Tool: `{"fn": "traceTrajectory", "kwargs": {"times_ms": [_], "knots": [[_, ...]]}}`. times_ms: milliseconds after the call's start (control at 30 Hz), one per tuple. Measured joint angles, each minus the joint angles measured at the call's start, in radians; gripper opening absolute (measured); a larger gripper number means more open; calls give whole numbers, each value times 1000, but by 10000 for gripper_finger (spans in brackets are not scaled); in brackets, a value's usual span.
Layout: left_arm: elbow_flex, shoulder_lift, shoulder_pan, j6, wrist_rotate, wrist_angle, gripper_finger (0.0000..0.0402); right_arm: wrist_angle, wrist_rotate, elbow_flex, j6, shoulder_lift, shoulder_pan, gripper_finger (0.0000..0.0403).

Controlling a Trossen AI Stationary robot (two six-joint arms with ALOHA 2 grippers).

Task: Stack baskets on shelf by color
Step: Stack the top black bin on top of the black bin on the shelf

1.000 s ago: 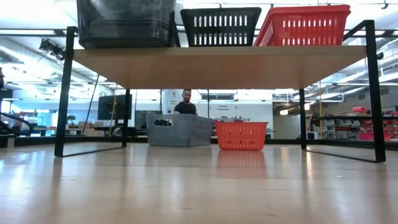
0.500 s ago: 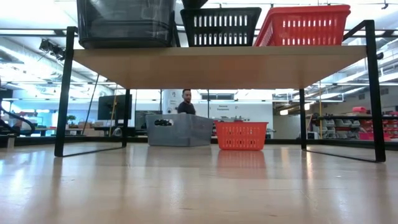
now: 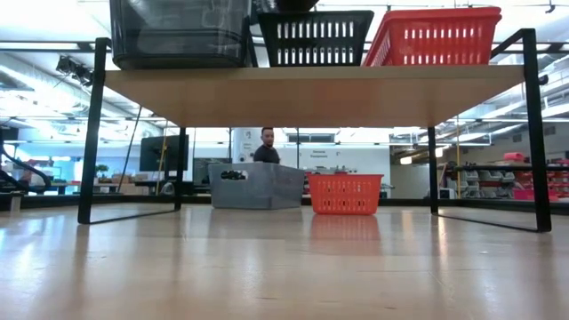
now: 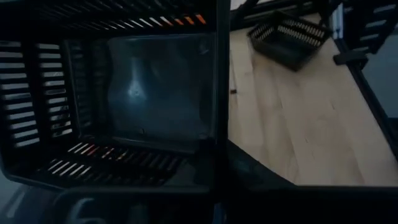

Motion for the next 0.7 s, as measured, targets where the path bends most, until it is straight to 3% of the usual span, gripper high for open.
{"fn": "traceTrajectory", "kwargs": {"times_ms": [333,700], "knots": [[0,14,-4,-17,38,47,22,0,0,0,0,0,0,158],[0,14,2,-28,70,43,76,2,0,0,0,0,0,158]]}}
